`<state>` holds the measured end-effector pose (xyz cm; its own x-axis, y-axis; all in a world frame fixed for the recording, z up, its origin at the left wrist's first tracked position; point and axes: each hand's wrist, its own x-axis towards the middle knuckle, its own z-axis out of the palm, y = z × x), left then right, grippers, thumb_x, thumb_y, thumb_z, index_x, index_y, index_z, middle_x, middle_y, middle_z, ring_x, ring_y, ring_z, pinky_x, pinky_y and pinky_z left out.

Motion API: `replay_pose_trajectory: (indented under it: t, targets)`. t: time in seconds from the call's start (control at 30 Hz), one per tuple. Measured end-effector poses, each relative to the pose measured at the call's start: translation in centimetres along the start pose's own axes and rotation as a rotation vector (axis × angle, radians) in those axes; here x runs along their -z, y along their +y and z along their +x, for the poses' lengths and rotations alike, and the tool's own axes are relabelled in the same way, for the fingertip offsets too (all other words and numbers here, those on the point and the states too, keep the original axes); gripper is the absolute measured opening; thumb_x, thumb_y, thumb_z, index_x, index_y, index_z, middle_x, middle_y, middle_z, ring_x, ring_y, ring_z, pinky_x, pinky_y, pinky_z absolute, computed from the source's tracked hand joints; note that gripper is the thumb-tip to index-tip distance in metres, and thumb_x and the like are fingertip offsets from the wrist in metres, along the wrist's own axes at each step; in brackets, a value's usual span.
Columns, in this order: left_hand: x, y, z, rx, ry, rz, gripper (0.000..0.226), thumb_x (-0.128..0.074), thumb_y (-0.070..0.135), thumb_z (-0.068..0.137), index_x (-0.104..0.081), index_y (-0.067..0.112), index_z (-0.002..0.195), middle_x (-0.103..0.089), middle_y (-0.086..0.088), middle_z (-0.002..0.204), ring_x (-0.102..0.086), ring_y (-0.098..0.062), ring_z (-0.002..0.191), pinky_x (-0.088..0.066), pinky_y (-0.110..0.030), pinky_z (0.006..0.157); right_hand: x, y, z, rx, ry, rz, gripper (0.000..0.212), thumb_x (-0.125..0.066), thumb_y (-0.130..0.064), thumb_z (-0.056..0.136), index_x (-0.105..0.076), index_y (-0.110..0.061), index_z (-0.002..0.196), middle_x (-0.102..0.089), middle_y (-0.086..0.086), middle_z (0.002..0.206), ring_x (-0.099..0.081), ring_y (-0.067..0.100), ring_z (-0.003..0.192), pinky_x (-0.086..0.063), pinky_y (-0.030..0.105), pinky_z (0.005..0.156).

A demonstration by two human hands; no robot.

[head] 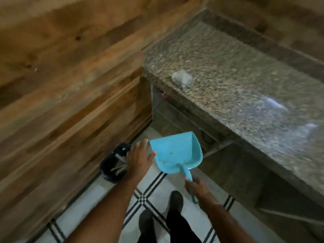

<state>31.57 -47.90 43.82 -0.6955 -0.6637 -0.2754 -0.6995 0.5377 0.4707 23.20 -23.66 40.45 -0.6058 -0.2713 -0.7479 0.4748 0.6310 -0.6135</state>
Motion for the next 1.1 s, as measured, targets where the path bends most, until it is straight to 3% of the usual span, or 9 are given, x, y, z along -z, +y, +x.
replay_pose_trajectory:
  t: [0.17,0.33,0.5,0.73,0.9,1.1]
  targets:
    - [0.9,7.6,0.2,-0.194,-0.030,0.051,0.069,-0.060,0.055,0.097,-0.043,0.022,0.155,-0.048,-0.008,0.155,-0.044,-0.029,0.142,-0.037,-0.043,0.111,5.0,0.5,-3.5,-0.060,0.079,0.127,0.018,-0.056,-0.028,0.105,-0.066,-0.014,0.108,-0.060,0.005,0.079,-0.054,0.013,0.065,-0.048,0.018,0.050]
    - [-0.5,14.5,1.6,-0.344,-0.074,0.109,0.069,-0.061,0.055,0.097,-0.043,0.022,0.155,-0.049,-0.009,0.153,-0.046,-0.029,0.140,-0.040,-0.043,0.110,10.0,0.7,-5.0,0.046,0.169,0.242,0.011,-0.057,-0.019,0.104,-0.063,-0.010,0.103,-0.054,0.006,0.078,-0.047,0.012,0.064,-0.043,0.021,0.055]
    - [-2.9,18.6,4.2,-0.347,-0.095,0.124,0.070,-0.062,0.056,0.095,-0.043,0.023,0.154,-0.049,-0.009,0.152,-0.045,-0.030,0.140,-0.041,-0.045,0.108,13.0,0.6,-3.8,0.054,0.184,0.272,0.009,-0.058,-0.018,0.104,-0.063,-0.011,0.104,-0.056,0.006,0.082,-0.049,0.012,0.068,-0.045,0.018,0.057]
    - [-3.9,21.5,8.7,-0.382,-0.050,0.183,0.072,-0.061,0.054,0.097,-0.042,0.014,0.155,-0.043,-0.014,0.155,-0.040,-0.034,0.142,-0.040,-0.047,0.109,14.5,1.5,-1.4,0.036,0.228,0.287,0.017,-0.061,-0.014,0.102,-0.068,-0.004,0.114,-0.059,0.009,0.082,-0.052,0.019,0.072,-0.045,0.028,0.062]
    - [-1.9,22.8,17.2,-0.358,0.075,0.332,0.069,-0.054,0.054,0.100,-0.041,0.009,0.151,-0.029,-0.020,0.162,-0.031,-0.039,0.146,-0.035,-0.054,0.113,13.1,-0.6,1.2,-0.014,0.201,0.273,0.020,-0.060,-0.025,0.103,-0.067,-0.007,0.109,-0.064,0.013,0.087,-0.058,0.021,0.075,-0.050,0.030,0.065]
    - [-0.7,24.0,28.2,-0.343,0.089,0.429,0.074,-0.055,0.055,0.099,-0.030,0.020,0.159,-0.024,-0.023,0.159,-0.031,-0.040,0.141,-0.034,-0.055,0.112,11.5,-3.4,2.0,-0.048,0.292,0.258,0.013,-0.063,-0.020,0.101,-0.066,-0.008,0.106,-0.066,0.012,0.086,-0.060,0.017,0.071,-0.050,0.025,0.060]
